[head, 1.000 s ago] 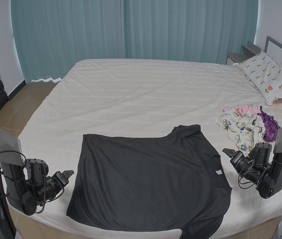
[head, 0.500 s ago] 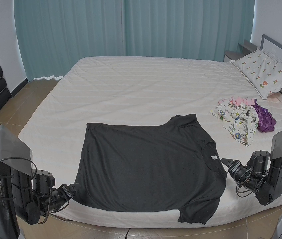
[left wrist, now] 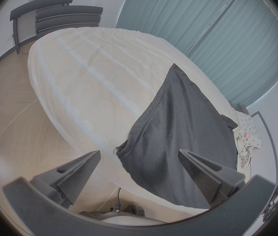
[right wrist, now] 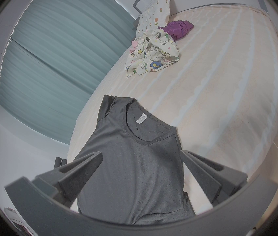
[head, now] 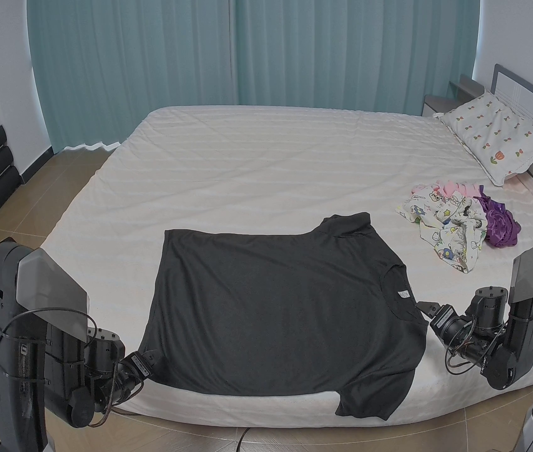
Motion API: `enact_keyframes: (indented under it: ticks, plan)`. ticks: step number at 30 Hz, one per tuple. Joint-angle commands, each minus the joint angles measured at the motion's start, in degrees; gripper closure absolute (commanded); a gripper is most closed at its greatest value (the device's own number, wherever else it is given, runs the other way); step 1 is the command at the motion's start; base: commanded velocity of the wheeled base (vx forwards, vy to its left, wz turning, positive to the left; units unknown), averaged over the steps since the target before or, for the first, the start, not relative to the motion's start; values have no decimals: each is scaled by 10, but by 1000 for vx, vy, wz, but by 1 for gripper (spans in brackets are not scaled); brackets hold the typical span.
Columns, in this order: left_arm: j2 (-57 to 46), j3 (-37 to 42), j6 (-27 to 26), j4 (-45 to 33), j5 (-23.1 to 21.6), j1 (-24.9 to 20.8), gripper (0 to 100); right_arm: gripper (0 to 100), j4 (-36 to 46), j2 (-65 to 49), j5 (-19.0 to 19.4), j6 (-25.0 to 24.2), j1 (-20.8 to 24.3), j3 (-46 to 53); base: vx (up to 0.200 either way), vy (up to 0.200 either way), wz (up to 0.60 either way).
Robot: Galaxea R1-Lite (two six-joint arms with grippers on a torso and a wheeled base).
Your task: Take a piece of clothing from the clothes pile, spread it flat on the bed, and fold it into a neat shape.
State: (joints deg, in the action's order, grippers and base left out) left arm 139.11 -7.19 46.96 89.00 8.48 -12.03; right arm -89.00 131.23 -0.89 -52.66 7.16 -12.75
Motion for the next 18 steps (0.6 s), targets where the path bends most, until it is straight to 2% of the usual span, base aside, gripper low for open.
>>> enact_keyframes:
  ticks: [1, 9, 10, 15, 18]
  plan:
    - [14, -15, 1, 10, 0, -4, 0, 0, -6, 2, 0, 0, 3, 0, 0, 0, 0]
    - [35, -39, -5, 10, 26, -13, 0, 0, -6, 3, -1, 1, 4, 1, 0, 0, 0]
    - [35, -39, -5, 10, 26, -13, 100, 0, -6, 3, -1, 1, 4, 1, 0, 0, 0]
    - [35, -39, 1, 10, 40, -14, 100, 0, -7, 14, -1, 18, 8, 17, 0, 0, 0]
    - [31, -27, 31, 10, 40, -12, 100, 0, -6, 29, 9, 60, 8, 24, 0, 0, 0]
